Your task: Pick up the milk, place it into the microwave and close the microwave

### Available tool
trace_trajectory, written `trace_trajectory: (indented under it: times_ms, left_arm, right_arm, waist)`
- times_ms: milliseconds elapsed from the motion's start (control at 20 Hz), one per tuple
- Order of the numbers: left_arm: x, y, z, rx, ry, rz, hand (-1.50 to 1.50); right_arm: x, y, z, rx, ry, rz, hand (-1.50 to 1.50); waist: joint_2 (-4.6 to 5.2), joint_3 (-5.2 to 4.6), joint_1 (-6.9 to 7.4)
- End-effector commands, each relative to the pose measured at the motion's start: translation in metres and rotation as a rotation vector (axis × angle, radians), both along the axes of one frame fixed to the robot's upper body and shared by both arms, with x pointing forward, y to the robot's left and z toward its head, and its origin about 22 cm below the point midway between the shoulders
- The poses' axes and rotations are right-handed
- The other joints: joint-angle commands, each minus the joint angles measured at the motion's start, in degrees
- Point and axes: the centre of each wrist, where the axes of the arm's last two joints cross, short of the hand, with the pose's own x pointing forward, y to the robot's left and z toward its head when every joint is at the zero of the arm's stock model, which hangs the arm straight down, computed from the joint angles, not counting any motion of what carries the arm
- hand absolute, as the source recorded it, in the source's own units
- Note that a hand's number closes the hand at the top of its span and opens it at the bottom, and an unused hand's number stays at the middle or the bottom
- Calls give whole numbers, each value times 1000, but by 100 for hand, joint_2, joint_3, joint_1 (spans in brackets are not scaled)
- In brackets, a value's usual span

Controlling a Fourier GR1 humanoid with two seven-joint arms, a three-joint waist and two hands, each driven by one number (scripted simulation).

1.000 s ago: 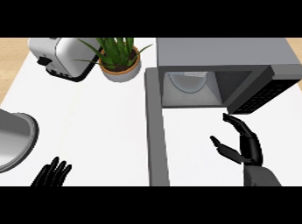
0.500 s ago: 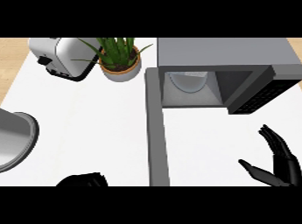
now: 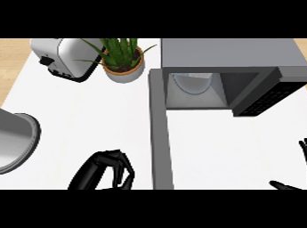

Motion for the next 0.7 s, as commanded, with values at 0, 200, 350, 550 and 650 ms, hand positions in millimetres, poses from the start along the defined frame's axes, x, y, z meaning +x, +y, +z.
trace_trajectory:
  times_ms: [0, 200, 350, 550, 650]
  left_arm:
    - [0, -32, -7, 111, 6, -120, 150]
    - [23, -59, -19, 247, 137, -287, 150]
    - [20, -69, -29, 297, 194, -398, 150]
    - [31, -101, -36, 364, 207, -479, 150]
    - [20, -110, -49, 355, 179, -482, 150]
  right_arm:
    - [-18, 9, -14, 29, 5, 16, -150]
    - [1, -22, 14, 19, -39, 43, -150]
    - [-18, -21, 9, 28, -35, 41, -150]
    - [-19, -27, 20, 20, -40, 55, -150]
    - [-17, -28, 18, 34, -76, 83, -150]
  waist:
    - [0, 2, -4]
    - [24, 4, -100]
    - [8, 0, -82]
    - [14, -6, -134]
    - [16, -3, -103]
